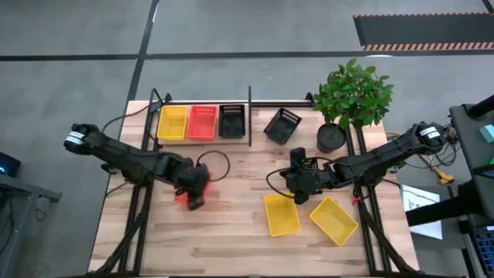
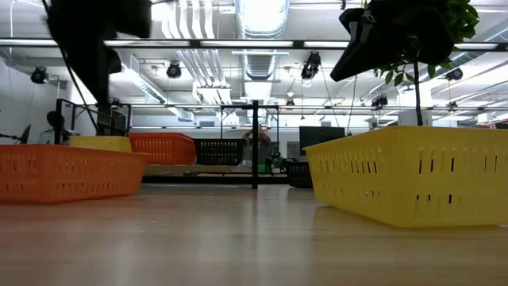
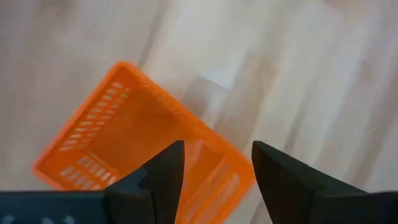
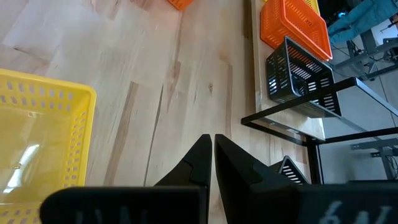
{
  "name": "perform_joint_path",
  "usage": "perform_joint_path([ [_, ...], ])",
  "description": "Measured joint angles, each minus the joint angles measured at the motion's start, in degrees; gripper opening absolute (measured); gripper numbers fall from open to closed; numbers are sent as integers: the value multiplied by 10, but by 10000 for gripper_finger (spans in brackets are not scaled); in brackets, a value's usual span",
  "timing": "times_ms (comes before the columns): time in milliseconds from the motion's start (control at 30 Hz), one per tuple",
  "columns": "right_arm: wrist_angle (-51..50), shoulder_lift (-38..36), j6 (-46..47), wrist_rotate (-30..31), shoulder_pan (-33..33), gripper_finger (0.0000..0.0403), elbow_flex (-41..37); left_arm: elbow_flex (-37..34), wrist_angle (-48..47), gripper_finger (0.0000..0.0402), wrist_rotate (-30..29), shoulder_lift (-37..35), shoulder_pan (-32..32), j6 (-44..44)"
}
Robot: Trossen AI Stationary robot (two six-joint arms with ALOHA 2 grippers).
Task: Stack baskets on shelf by color
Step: Stack the orange bin on the orange bin on the shelf
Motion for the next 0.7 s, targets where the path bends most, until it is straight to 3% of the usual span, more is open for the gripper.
perform_joint_path([
  [233, 0, 0, 8, 0, 0, 12, 0, -38, -26, 173, 16, -21, -61, 154],
  [467, 0, 0, 17, 0, 0, 12, 0, -72, -6, 173, 49, -16, -82, 155],
  [700, 0, 0, 18, 0, 0, 12, 0, -99, 73, 173, 61, 14, -90, 141],
])
